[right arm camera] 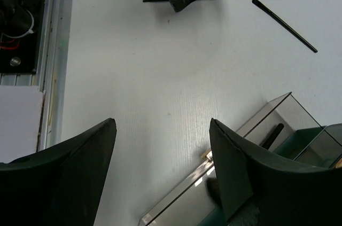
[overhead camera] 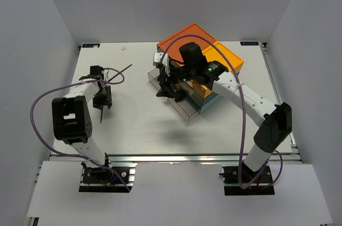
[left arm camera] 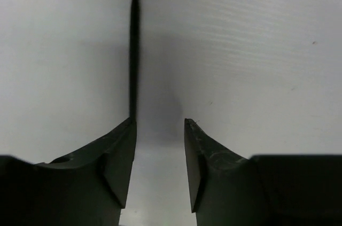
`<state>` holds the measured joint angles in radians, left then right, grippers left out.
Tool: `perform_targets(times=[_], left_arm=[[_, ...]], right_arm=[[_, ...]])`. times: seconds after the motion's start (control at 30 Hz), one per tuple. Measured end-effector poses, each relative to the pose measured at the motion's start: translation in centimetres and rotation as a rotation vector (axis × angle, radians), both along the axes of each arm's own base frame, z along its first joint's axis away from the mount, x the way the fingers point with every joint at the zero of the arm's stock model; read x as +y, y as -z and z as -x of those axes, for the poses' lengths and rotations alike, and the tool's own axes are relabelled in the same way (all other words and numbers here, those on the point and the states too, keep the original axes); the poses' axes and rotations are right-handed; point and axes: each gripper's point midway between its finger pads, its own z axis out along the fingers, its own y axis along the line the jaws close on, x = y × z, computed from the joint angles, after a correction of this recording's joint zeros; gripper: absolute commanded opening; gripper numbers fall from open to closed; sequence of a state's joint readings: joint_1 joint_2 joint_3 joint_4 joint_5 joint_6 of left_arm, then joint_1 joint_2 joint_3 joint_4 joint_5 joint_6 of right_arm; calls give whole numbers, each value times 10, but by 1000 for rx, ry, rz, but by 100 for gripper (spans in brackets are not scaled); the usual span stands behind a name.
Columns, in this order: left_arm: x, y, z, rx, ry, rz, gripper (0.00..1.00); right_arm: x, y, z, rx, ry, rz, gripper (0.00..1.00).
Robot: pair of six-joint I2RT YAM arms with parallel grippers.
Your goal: Organize the makeup
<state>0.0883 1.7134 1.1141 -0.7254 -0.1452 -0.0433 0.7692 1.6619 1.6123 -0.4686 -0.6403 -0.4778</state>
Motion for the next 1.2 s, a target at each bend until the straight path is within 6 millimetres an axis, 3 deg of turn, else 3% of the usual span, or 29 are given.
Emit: perform_targets(times=[0.23, 0.47, 0.67, 0.83, 1.0, 1.13, 1.2], left_arm=[[-2, 23, -14, 10, 4, 88, 50], [12, 11, -34, -48, -16, 89, 50], [8, 3, -39, -78, -4, 108, 50], [18, 5, -34, -59, -11, 48, 40], [28, 21, -20, 5, -13, -4, 37], [30, 23, -21, 9, -10, -12, 25], [30, 24, -21, 10, -7, -8, 14]], right_arm=[[4, 4, -11, 31, 28, 7, 76], [1, 10, -8, 50, 43, 11, 77], [0, 18, -7, 63, 48, 23, 77], [0, 17, -8, 61, 49, 19, 77], [0, 17, -8, 62, 53, 18, 77], [-3, 21, -6, 62, 62, 25, 77], [-4, 23, -6, 63, 66, 27, 77]])
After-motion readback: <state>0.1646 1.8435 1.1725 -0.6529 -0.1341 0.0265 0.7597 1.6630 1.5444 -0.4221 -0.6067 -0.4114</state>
